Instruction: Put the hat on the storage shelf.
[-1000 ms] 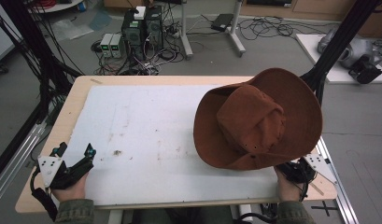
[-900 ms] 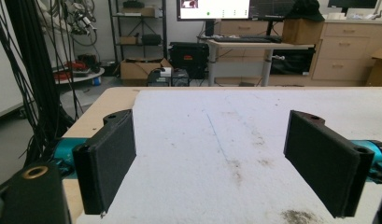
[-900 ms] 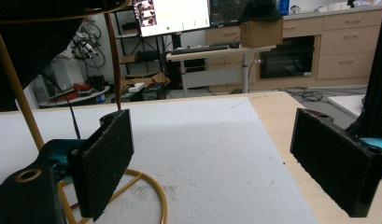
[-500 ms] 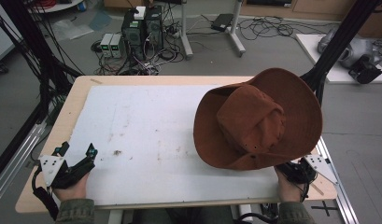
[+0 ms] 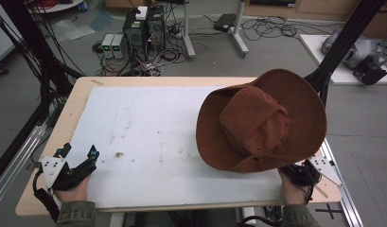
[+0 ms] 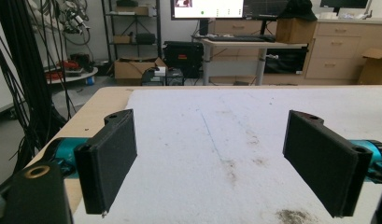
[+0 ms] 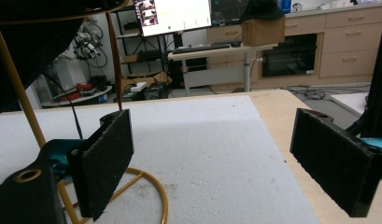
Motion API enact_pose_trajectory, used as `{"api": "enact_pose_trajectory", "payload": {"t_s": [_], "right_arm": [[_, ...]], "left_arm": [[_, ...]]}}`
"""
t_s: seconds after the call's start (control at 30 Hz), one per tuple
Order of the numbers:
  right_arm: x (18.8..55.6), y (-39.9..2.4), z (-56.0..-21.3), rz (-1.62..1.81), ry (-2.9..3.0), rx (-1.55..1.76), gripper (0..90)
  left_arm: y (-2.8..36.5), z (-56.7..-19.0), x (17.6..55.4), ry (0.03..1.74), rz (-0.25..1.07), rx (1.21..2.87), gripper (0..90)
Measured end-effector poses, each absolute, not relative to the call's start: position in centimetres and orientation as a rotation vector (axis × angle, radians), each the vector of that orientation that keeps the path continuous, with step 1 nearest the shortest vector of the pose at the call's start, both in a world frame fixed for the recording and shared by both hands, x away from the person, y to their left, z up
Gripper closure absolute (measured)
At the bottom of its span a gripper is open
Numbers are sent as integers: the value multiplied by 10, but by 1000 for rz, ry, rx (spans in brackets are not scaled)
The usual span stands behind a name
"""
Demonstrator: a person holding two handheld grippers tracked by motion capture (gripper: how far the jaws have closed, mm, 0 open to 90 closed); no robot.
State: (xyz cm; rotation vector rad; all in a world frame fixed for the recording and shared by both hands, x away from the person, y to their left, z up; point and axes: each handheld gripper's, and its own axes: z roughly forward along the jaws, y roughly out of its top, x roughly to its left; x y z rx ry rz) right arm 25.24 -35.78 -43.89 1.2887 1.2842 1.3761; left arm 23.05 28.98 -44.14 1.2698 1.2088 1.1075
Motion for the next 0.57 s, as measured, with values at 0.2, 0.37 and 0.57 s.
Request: {"api": "enact_pose_trajectory", "payload": {"t_s": [0.2,0.37,0.57], "right_arm": [[251,-359,-439,1382,1289,1296,125],[249,-360,-439,1380,1287,1290,126],[248,-361,-439,1385,1285,1295,125]], "left_arm": [[289,-441,234,1202,1104,1270,178],[287,-441,235,1197,1100,1273,179],[287,-441,234,1196,1096,1276,179]]}}
